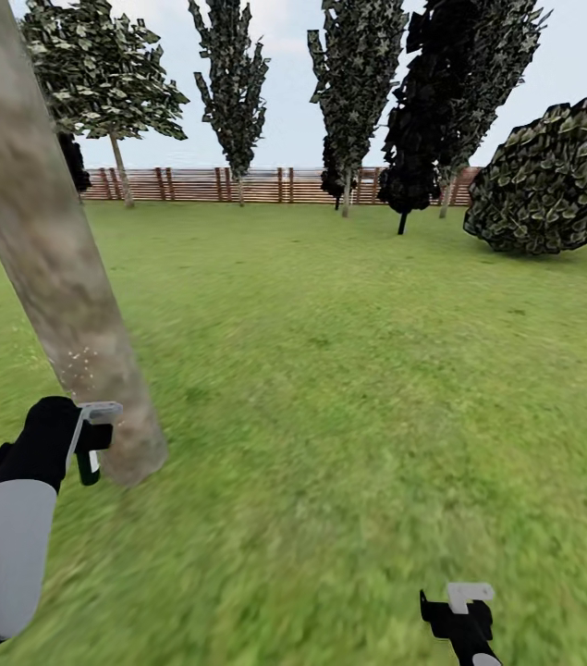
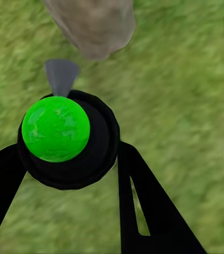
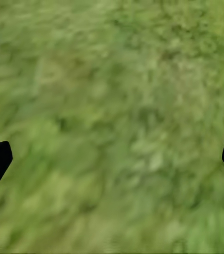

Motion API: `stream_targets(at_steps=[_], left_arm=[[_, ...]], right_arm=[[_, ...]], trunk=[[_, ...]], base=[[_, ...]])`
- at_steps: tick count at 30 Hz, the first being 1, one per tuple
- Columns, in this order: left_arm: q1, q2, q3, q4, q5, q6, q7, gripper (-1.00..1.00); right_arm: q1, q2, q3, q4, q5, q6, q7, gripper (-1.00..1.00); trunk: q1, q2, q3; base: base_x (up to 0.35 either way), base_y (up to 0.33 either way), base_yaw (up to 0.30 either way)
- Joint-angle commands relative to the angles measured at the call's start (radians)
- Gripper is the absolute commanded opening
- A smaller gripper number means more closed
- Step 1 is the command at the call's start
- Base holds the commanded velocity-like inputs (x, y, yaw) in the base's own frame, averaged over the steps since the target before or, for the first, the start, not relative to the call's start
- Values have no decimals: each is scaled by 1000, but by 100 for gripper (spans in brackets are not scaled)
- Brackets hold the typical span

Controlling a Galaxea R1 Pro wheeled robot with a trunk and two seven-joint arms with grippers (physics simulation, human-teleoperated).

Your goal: In the garden, pick up the pesticide atomizer on the floor and spray pesticide onto both trees until each tree trunk is fully covered.

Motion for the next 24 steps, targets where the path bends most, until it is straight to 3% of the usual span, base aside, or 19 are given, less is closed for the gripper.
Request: stream_targets(at_steps=[1, 10, 24], left_arm=[[-1, 0, 2, -1, -11, 4, -9, -100], [-1, 1, -2, -1, -14, 5, -7, -100], [-4, 13, 8, -13, -16, 6, -2, -100]], right_arm=[[-1, 0, -1, 1, 7, -2, -5, 100], [-1, 1, 0, 1, 7, -2, -5, 100], [-1, 3, 1, 1, 7, -2, -5, 100]], trunk=[[0, 0, -1], [0, 0, -1], [0, 0, -1]], base=[[226, -201, 0], [274, -138, 26], [192, -193, 267]])
